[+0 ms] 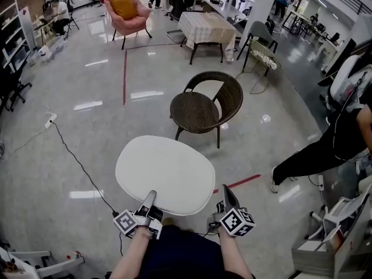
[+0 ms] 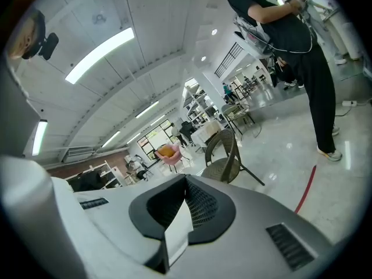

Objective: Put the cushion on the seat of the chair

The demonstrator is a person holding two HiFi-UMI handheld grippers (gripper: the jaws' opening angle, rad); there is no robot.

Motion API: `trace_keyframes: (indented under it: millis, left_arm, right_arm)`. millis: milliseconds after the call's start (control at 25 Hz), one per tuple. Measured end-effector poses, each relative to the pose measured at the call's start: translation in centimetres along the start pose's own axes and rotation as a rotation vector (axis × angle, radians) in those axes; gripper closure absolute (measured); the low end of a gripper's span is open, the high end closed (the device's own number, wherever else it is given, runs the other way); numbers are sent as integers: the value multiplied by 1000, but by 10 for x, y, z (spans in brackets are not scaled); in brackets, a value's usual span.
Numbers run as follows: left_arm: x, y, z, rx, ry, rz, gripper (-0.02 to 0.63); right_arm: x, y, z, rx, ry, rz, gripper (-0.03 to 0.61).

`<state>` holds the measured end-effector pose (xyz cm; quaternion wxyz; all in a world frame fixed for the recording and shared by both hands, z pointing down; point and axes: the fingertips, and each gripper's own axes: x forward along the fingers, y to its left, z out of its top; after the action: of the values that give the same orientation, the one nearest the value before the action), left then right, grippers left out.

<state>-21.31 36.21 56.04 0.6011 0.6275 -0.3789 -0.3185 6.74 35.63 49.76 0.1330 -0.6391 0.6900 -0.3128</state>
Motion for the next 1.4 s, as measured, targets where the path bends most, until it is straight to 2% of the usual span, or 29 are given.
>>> trace_keyframes:
  millis: [120,280,800,1120,1280,1400]
  left_arm:
    - [7,-4,7,32,30,-16,538]
    - [13,-9,11,32,52,-41,538]
    - [14,8,28,4,18,20,537]
    - [53,8,47,19,6,45,537]
    - [79,6,52,-11,-3,36,537]
    - [100,6,56,0,2,57,537]
  right_arm:
    - [6,4,4,2,-37,-7,572]
    - [12,9,4,6,-74,-6,572]
    - [32,11,-8,21,-35,-14,561]
    - [70,3,6,34,-30,-13,560]
    - [93,-7,18,38,-24,-28,560]
    - [113,-13,31,35,-23,-35,560]
